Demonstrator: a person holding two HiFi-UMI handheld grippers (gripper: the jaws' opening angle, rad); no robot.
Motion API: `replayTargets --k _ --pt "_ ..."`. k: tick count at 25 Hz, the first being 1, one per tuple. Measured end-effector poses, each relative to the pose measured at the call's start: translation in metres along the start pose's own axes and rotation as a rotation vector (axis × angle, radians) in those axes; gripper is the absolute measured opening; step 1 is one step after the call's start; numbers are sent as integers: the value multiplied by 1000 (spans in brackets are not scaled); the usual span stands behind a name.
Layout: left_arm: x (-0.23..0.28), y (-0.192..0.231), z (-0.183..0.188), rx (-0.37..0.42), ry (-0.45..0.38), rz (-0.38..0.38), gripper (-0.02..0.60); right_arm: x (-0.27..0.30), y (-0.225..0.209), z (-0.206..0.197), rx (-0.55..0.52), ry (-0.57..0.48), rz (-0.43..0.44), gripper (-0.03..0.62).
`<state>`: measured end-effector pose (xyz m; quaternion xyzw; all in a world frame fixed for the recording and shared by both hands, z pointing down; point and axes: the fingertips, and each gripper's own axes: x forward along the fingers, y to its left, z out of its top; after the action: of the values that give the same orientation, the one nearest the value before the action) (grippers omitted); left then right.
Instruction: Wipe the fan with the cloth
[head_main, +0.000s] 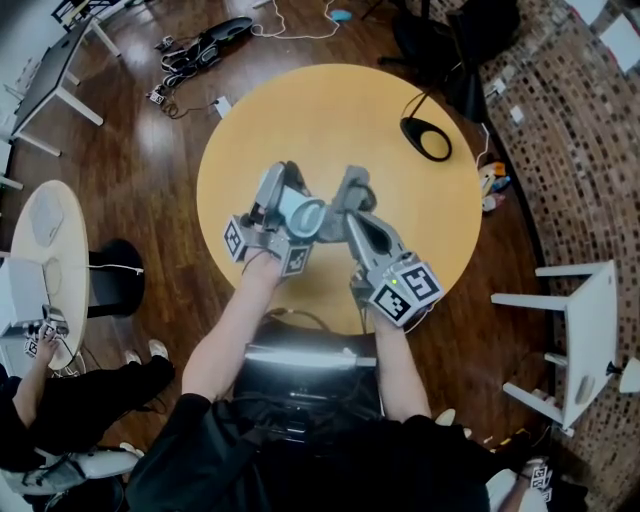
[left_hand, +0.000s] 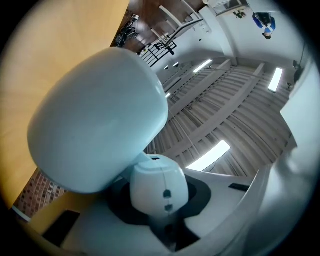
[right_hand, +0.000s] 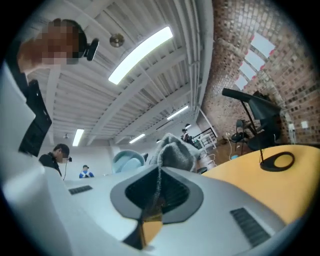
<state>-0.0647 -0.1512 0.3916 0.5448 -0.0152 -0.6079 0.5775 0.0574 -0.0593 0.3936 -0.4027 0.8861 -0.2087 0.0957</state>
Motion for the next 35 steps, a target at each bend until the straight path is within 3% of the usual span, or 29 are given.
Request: replayTargets --k 2,5,7,9,12,15,17,20,23,26,28,30,32,35 --pt "-1 -1 1 -5 -2 -6 69 -7 9 8 13 -29 50 26" --pt "5 -3 -13 22 60 -17 69 -5 49 8 -5 3 228 28" --pt "13 -9 -42 80 191 -40 71 -6 59 -5 -29 86 293 28" --pt "14 -20 -65 123 330 -81 79 -17 46 -10 -64 153 268 28" --pt "6 -40 -85 122 510 -133 97 -32 27 13 -95 131 248 26" --pt "-4 -42 -109 157 670 -110 295 -26 50 42 -188 125 373 28" --pt "-9 -40 -128 150 735 -113 329 -13 67 47 -275 169 434 28" --pt "-17 -34 -146 138 785 -98 386 13 74 40 -366 261 415 28" --pt "-22 -30 -146 206 804 -64 414 31 74 33 -400 376 382 28" --pt "-28 -15 -146 285 830 9 414 22 69 2 -379 540 444 28" --pt "-32 -3 -139 288 798 51 414 4 63 -21 -343 648 498 28" --pt "-37 10 -128 285 766 99 414 -12 50 -37 -313 713 499 28" --pt "-45 21 -128 317 810 154 414 -16 40 -44 -319 729 446 28" --pt "-62 34 -139 310 910 210 416 -1 47 -36 -330 656 393 28"
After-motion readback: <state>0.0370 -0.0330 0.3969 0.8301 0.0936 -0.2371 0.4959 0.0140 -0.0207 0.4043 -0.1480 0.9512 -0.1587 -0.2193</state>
